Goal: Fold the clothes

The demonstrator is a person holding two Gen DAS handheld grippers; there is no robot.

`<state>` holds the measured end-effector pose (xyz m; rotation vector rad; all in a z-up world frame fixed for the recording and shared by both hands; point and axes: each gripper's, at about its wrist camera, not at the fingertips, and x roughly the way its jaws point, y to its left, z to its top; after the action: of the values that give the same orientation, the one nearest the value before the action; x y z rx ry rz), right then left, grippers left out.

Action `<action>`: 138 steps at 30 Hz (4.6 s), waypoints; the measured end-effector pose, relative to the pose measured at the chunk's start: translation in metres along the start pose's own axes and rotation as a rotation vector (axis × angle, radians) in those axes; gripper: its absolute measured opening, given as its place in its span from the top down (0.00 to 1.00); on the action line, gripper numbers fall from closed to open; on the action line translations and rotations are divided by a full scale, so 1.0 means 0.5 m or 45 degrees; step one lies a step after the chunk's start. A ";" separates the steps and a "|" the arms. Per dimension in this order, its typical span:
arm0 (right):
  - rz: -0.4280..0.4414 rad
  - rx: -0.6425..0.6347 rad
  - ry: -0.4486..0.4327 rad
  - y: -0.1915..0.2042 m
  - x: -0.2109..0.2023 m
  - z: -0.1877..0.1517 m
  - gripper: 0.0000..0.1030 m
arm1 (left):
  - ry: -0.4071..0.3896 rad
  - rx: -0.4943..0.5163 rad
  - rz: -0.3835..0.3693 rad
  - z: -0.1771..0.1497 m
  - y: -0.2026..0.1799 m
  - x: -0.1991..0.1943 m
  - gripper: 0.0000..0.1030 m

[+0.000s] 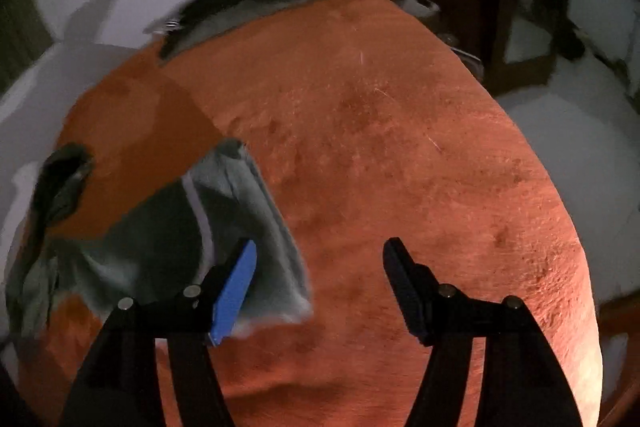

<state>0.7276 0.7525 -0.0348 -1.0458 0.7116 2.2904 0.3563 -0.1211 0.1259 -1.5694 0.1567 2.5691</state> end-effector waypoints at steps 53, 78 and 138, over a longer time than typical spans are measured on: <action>0.077 -0.208 0.399 0.079 0.102 -0.027 0.35 | 0.260 -0.378 -0.207 -0.041 0.171 0.158 0.35; -0.028 -0.242 0.262 0.156 -0.120 0.023 0.90 | 0.293 -0.439 -0.146 -0.060 0.313 0.025 0.79; -0.227 -0.444 0.350 0.151 -0.067 -0.099 0.33 | -0.174 0.542 0.015 -0.074 -0.089 -0.059 0.40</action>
<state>0.7237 0.6575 -0.0177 -1.5396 0.3047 2.1834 0.4090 -0.0847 0.1344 -1.2368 0.6506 2.4264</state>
